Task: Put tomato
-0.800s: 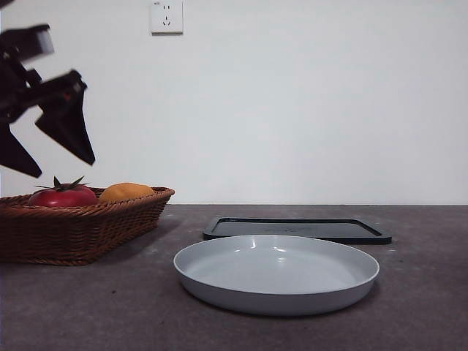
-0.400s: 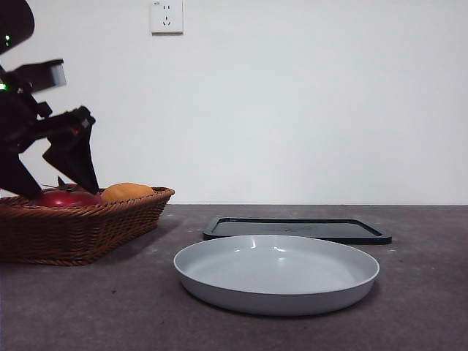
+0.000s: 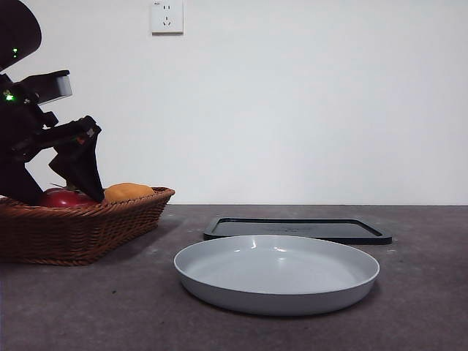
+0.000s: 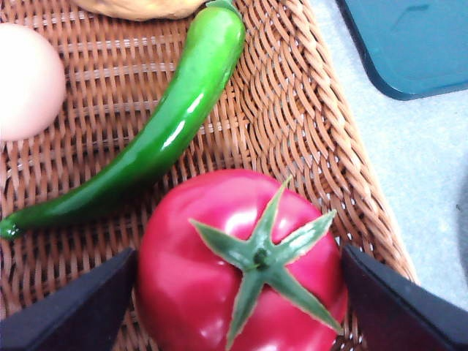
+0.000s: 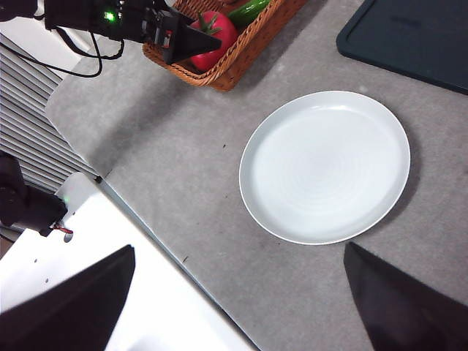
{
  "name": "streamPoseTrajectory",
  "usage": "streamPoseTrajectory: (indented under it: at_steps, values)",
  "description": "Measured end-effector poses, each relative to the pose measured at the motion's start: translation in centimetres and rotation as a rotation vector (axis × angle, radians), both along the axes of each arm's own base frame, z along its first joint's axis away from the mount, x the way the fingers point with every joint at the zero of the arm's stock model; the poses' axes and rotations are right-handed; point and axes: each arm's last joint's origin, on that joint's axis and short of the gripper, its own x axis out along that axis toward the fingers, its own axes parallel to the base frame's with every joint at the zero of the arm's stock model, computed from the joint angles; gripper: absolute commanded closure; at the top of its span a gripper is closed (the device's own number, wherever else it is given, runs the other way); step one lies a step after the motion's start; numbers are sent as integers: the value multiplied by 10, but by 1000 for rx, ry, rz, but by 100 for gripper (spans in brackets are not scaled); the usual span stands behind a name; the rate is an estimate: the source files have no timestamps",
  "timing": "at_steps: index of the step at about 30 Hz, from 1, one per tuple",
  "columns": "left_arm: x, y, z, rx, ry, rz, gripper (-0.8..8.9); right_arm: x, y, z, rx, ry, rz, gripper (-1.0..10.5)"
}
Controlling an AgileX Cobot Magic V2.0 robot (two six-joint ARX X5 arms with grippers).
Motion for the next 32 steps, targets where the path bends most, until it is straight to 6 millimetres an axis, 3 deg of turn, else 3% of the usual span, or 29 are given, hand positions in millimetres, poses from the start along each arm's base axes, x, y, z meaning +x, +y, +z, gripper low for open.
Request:
streamPoseTrajectory:
  at_steps: [4,14,22,27,32]
  values:
    - [0,0,0,1,0,-2,543,0,0,0,0,0,0,490]
    - [-6,2,10,4,-20,5,542,0,0,0,0,0,0,490]
    - [-27,0,79,-116,-211,-46,541,0,0,0,0,0,0,490]
    - [-52,-18,98,-218,-225,-184,534,0,0,0,-2,-3,-3,490]
    - [-65,-49,95,-239,-179,-319,534,1,0,0,-14,-11,-18,490]
